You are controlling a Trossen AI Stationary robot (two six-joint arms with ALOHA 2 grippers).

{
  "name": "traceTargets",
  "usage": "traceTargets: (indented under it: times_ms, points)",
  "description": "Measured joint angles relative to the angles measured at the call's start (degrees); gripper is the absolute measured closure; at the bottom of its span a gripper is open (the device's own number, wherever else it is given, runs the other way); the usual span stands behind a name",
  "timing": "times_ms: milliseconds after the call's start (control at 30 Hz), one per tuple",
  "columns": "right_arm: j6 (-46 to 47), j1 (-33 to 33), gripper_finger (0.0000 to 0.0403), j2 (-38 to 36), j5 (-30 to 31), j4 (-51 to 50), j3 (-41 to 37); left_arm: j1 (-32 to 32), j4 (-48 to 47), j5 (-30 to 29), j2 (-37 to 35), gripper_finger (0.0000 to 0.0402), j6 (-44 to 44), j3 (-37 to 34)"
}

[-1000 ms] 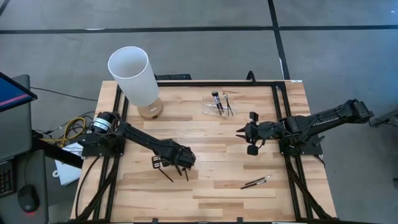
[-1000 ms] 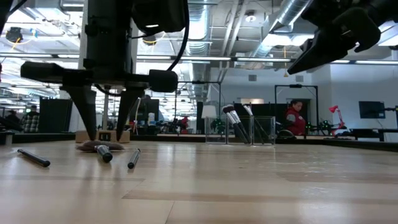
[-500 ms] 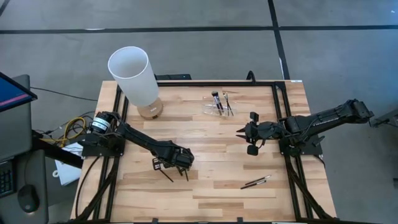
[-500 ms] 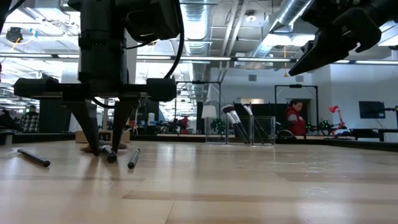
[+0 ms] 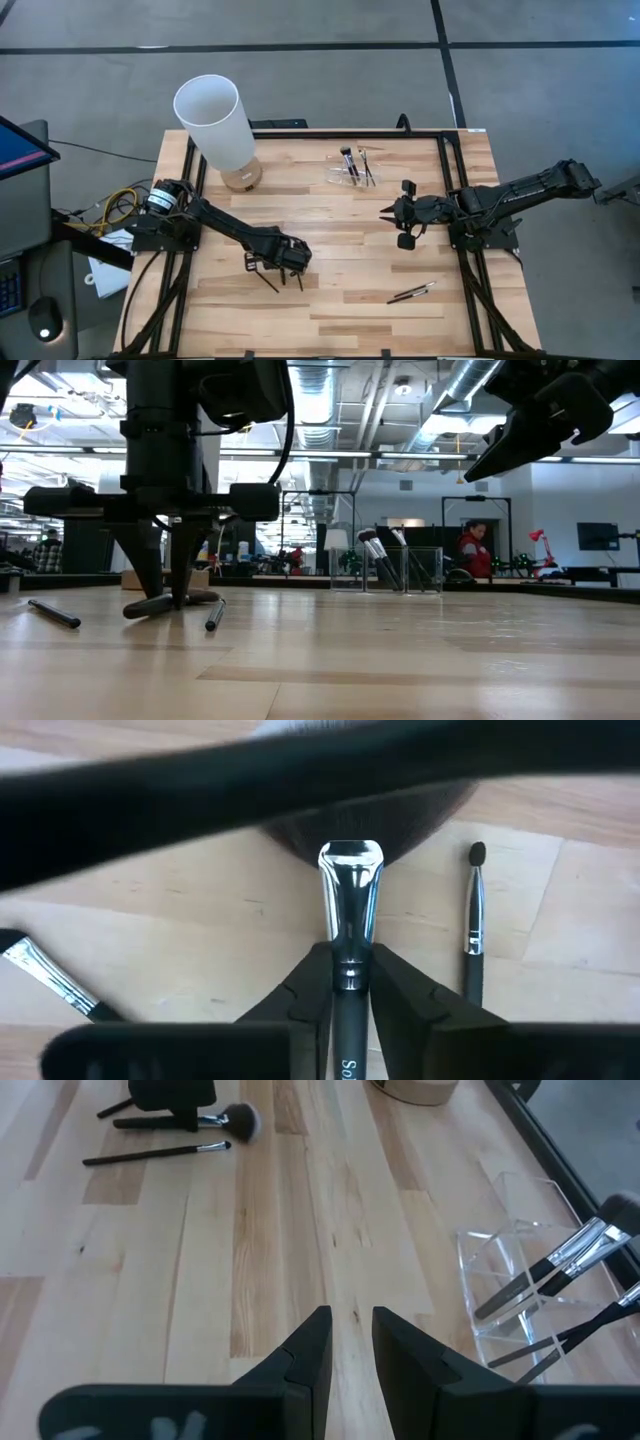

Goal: Put items in baskets/containers
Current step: Put the black highlighter brush into the transparent organizer

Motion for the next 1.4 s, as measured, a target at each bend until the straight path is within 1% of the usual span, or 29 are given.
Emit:
traceTargets:
  times_ms: [67, 233, 333, 500, 700, 833, 967, 1067, 1233, 1400]
  points:
    - [-0.4, 0.0, 0.0337, 0.0, 0.0, 0.1, 0.0, -0.3, 0.0, -1.1, -0.6, 0.0343, 0.9, -0.1]
    - [-0.6, 0.0, 0.0337, 0.0, 0.0, 0.2, 0.0, -0.5, -0.1, -11.9, -4.6, 0.0353, 4.0, -0.2]
    - [-0.6, 0.0, 0.0337, 0.0, 0.0, 0.2, 0.0, -0.7, 0.7, -19.9, -7.6, 0.0355, 9.2, -0.2]
    - [-0.5, 0.0, 0.0337, 0.0, 0.1, 0.3, 0.0, 0.0, 3.5, -35.0, -11.8, 0.035, 19.1, -0.2]
    - [-0.5, 0.0, 0.0337, 0.0, 0.2, 1.0, 0.0, 2.5, 11.8, -46.9, -12.1, 0.035, 34.6, -0.1]
    - [-0.5, 0.0, 0.0337, 0.0, 0.2, 1.3, 0.0, 6.0, 22.2, -49.5, -10.2, 0.0348, 47.6, -0.1]
    - [-0.5, 0.0, 0.0337, 0.0, 0.3, 2.3, 0.0, 10.0, 36.1, -49.7, -7.6, 0.0349, 62.3, -0.1]
    - [-0.5, 0.0, 0.0337, 0.0, 0.3, 3.0, 0.0, 13.2, 44.8, -49.7, -5.2, 0.0349, 70.9, 0.0]
    - [-0.4, 0.0, 0.0337, 0.0, 0.3, 2.5, -0.1, 17.6, 55.2, -49.7, -1.1, 0.0349, 79.2, 0.0]
    - [-1.0, 0.0, 0.0337, 0.0, 0.5, 3.9, -2.7, 20.1, 63.7, -49.6, -0.4, 0.0349, 86.7, 0.0]
